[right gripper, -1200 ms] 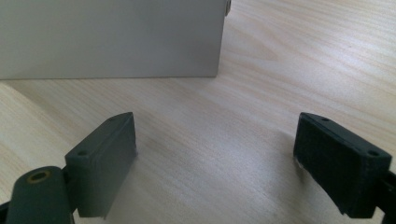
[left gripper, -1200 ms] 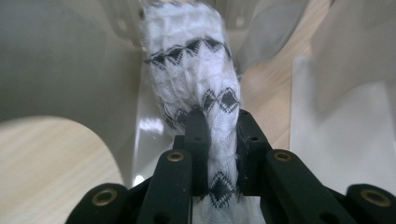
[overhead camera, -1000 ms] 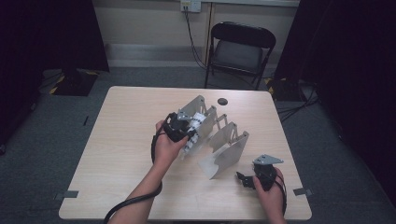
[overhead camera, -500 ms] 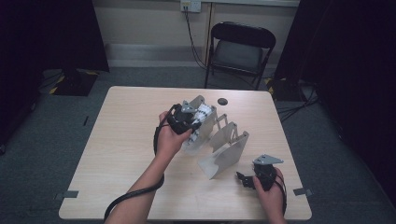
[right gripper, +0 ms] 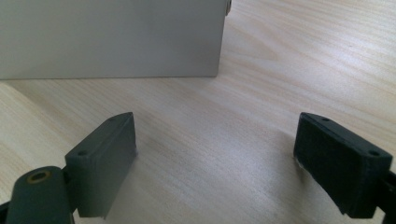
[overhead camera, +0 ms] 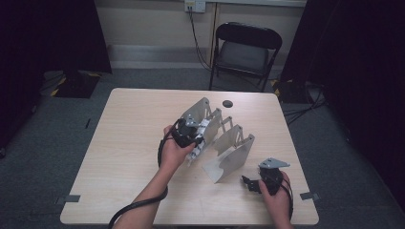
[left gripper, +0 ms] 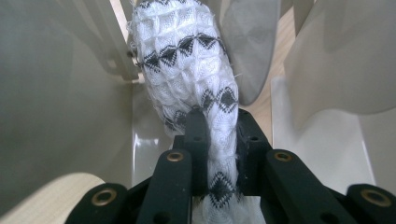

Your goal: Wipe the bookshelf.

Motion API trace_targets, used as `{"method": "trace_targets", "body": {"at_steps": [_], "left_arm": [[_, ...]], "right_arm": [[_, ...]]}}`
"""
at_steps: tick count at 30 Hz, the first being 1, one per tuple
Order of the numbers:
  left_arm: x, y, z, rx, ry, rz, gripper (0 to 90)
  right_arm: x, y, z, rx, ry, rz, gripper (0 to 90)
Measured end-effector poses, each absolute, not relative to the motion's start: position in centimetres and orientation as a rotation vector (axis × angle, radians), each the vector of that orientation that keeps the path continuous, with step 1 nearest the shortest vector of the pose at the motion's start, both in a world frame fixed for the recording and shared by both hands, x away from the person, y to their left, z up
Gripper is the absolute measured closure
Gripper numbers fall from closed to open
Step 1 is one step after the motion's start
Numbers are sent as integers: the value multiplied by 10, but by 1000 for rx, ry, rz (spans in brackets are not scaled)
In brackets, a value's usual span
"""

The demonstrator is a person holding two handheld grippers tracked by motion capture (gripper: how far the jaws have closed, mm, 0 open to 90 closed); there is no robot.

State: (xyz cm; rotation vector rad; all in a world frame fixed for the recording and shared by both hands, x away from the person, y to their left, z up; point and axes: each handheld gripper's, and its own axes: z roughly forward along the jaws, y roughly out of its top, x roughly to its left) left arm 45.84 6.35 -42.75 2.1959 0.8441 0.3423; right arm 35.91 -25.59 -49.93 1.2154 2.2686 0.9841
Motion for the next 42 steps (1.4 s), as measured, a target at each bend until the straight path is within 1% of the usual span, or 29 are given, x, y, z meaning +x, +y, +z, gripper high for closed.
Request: {"method": "trace_targets", "body": {"at_steps": [10, 13, 14, 16, 19, 21, 23, 25, 28, 30, 33, 34, 36, 39, 42], "left_arm": [[453, 65, -458, 2216, 894, 307, 779], [452, 67, -467, 2223, 913, 314, 746], [451, 68, -468, 2225, 922, 319, 721], [449, 69, -469, 2211, 939, 324, 617], [445, 71, -467, 2210, 948, 335, 537], [441, 73, -466, 2218, 956, 342, 519], [436, 77, -466, 2213, 983, 346, 468], [433, 80, -467, 2222, 991, 346, 449], [431, 82, -474, 2224, 993, 316, 450], [431, 81, -479, 2224, 989, 317, 465], [431, 79, -481, 2238, 969, 328, 589], [432, 78, -479, 2249, 970, 320, 672], [433, 77, -476, 2264, 970, 318, 739], [434, 76, -465, 2239, 957, 327, 759], [435, 75, -443, 2196, 932, 351, 762]], "right_arm": [[359, -256, -499, 1215, 2268, 983, 125], [359, -256, -499, 1215, 2268, 984, 125], [359, -256, -499, 1216, 2268, 984, 125], [359, -256, -499, 1215, 2268, 984, 125], [359, -256, -499, 1215, 2268, 984, 126], [359, -256, -499, 1218, 2267, 983, 126], [359, -256, -499, 1218, 2266, 983, 126], [359, -256, -499, 1218, 2266, 983, 126], [359, -256, -499, 1216, 2266, 983, 126], [359, -256, -499, 1216, 2266, 983, 125], [359, -255, -499, 1220, 2266, 984, 125], [359, -256, -499, 1216, 2266, 983, 125], [359, -256, -499, 1216, 2266, 983, 125], [359, -256, -499, 1219, 2266, 984, 125], [359, -256, -499, 1219, 2266, 984, 125]]}}
